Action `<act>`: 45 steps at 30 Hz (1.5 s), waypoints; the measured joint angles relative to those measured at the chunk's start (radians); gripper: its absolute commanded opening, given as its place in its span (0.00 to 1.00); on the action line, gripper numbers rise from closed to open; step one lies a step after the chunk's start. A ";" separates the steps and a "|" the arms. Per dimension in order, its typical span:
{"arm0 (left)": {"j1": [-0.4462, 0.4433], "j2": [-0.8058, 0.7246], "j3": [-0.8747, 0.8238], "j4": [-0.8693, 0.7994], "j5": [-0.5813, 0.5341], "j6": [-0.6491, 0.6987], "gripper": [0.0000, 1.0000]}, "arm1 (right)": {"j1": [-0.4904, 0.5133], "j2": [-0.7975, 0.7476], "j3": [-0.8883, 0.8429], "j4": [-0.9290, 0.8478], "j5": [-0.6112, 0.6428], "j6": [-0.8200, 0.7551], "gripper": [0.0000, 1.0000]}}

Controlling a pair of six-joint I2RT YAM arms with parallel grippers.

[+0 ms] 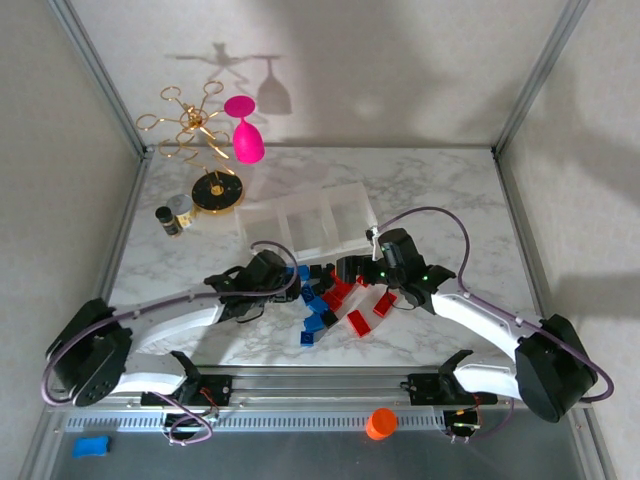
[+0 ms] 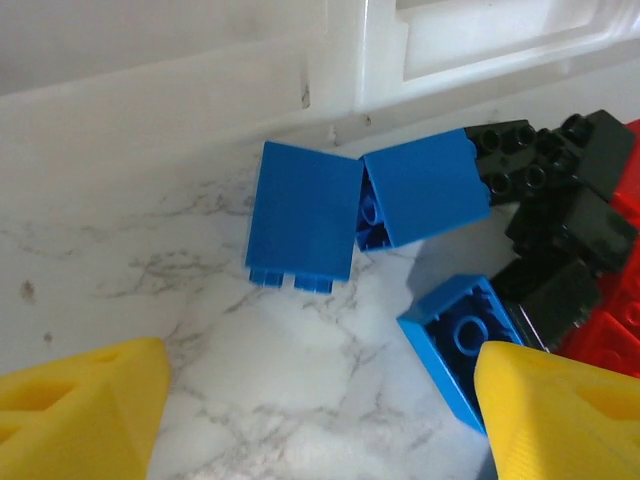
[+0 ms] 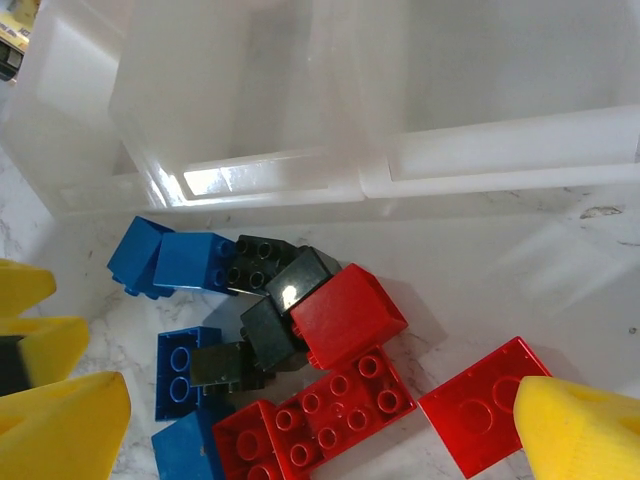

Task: Sort the legos into containers by color
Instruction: Pick up the lego from the center of the table.

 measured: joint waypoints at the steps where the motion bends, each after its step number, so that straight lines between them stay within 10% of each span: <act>1: -0.003 0.028 0.016 -0.002 -0.017 0.006 0.74 | 0.000 0.004 0.000 0.000 0.002 0.000 0.99; 25: -0.005 0.314 0.170 0.017 -0.142 0.128 0.40 | 0.000 0.035 0.011 -0.001 0.048 -0.004 0.99; 45: -0.013 0.096 0.161 -0.102 -0.139 0.077 0.24 | 0.000 0.058 0.044 0.030 0.041 -0.004 0.99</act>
